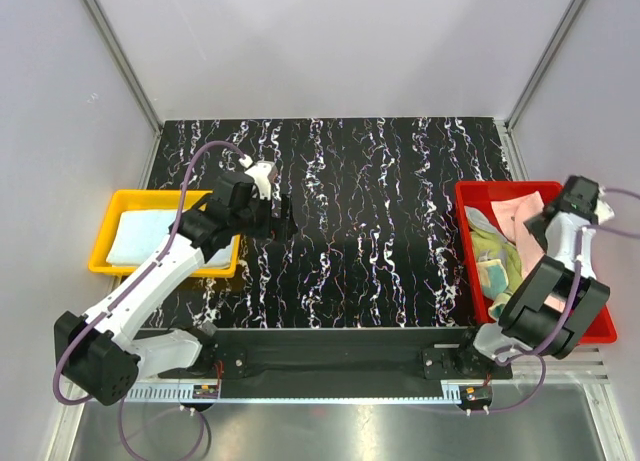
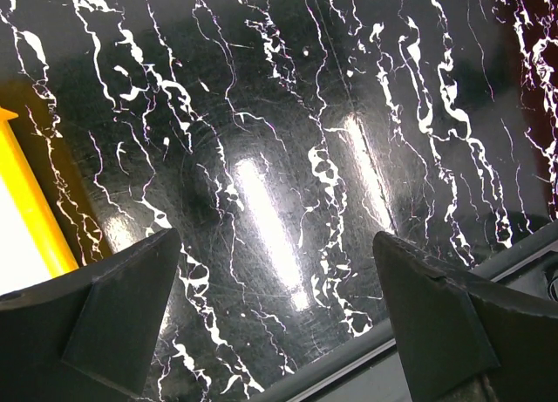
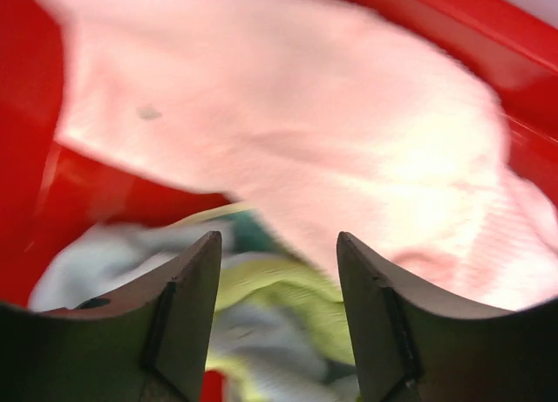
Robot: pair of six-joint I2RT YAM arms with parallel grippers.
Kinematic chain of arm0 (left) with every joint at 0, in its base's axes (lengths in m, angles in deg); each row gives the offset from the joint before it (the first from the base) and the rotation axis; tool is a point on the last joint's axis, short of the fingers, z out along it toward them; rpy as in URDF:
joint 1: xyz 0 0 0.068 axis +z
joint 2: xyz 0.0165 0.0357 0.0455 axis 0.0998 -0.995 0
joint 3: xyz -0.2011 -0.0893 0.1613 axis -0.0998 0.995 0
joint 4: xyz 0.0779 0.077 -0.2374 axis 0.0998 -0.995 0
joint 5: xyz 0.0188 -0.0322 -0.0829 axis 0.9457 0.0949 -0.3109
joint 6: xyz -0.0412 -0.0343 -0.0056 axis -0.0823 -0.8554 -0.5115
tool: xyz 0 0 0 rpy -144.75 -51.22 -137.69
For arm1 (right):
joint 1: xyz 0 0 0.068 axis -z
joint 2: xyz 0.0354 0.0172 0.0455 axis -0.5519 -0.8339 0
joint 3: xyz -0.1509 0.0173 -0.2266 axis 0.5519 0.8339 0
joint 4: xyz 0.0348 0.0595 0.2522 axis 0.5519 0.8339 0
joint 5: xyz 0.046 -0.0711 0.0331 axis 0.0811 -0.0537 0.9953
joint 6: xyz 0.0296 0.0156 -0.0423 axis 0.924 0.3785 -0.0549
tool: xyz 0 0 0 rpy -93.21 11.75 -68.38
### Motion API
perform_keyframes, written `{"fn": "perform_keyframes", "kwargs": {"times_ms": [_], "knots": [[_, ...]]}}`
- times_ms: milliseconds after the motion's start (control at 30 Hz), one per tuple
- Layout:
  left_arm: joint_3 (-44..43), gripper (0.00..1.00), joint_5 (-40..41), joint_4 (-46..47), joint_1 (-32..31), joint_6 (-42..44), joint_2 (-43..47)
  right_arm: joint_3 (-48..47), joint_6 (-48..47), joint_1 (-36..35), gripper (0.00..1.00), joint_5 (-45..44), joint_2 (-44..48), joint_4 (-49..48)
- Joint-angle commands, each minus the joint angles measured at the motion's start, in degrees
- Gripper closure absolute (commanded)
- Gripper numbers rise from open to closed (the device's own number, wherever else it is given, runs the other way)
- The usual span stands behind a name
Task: Fold and stack the towels
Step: Grab crumpled towel
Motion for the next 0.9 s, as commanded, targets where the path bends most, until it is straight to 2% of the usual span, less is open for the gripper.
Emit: {"fn": "perform_keyframes", "kwargs": {"times_ms": [0, 267, 367, 400, 500, 533, 733, 867], "knots": [[-0.8, 0.01, -1.1, 2.8, 0.0, -0.2, 1.1, 5.5, 4.0, 5.0, 0.39, 2.1, 2.9, -4.1], [-0.5, 0.01, 0.2, 2.6, 0.0, 0.2, 0.4, 7.6, 4.5, 6.2, 0.4, 9.1, -4.2, -9.5], [-0.5, 0.01, 1.9, 2.3, 0.1, 0.3, 0.5, 6.3, 2.1, 6.2, 0.57, 6.7, -6.6, -9.5], [-0.5, 0.01, 2.3, 2.4, 0.0, 0.4, 0.4, 5.4, 1.0, 6.2, 0.67, 6.5, -7.3, -9.4], [-0.6, 0.01, 4.0, 1.9, 0.1, 0.4, 0.3, 3.3, 0.1, 6.2, 0.89, 6.4, -6.5, -8.5], [-0.5, 0.01, 4.5, 1.7, 0.0, 0.3, 0.5, 2.6, 0.0, 6.2, 1.0, 6.6, -6.0, -7.2], [0.5, 0.01, 7.7, 2.5, 0.1, -0.6, 3.0, -7.8, -1.2, 4.7, 1.0, 8.8, 2.1, 0.2], [0.5, 0.01, 9.1, 3.7, 0.1, -3.0, 4.8, -17.6, -0.7, -4.0, 1.0, 12.4, 6.6, 4.4]]}}
